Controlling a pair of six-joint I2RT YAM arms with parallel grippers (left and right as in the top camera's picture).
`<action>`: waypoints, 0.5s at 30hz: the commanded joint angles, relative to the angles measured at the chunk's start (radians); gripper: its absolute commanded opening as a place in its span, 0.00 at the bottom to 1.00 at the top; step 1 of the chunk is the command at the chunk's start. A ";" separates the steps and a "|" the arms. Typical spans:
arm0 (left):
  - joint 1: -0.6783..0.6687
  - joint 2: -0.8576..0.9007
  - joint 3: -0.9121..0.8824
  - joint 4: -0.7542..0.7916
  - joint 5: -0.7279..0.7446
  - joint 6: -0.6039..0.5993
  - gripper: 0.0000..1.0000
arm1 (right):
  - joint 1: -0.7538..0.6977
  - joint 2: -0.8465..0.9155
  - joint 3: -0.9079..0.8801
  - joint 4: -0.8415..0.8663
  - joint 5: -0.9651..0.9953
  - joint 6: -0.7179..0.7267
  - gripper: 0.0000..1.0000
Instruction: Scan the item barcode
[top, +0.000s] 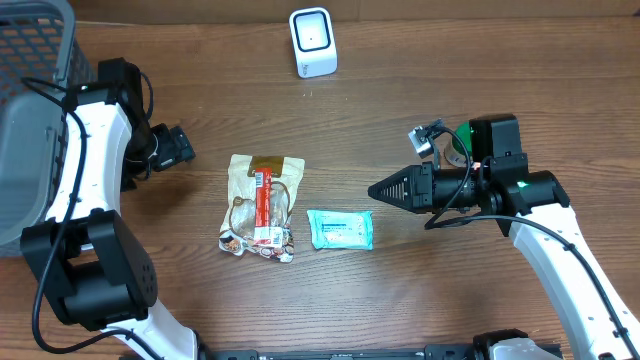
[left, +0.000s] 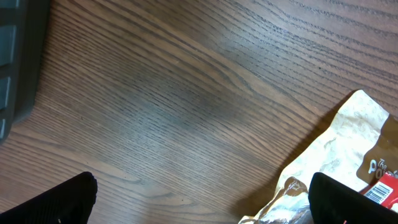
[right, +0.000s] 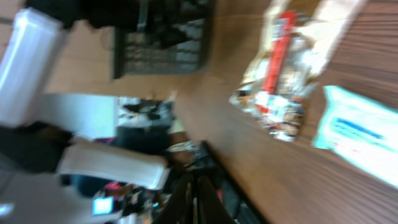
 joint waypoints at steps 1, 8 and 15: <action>-0.003 -0.019 0.014 0.001 -0.009 0.003 1.00 | 0.000 -0.024 0.017 -0.027 0.237 0.000 0.20; -0.003 -0.019 0.014 0.001 -0.009 0.003 1.00 | 0.004 -0.021 -0.015 -0.099 0.482 -0.002 0.51; -0.003 -0.019 0.014 0.001 -0.009 0.003 1.00 | 0.163 0.036 -0.029 -0.072 0.642 0.030 0.51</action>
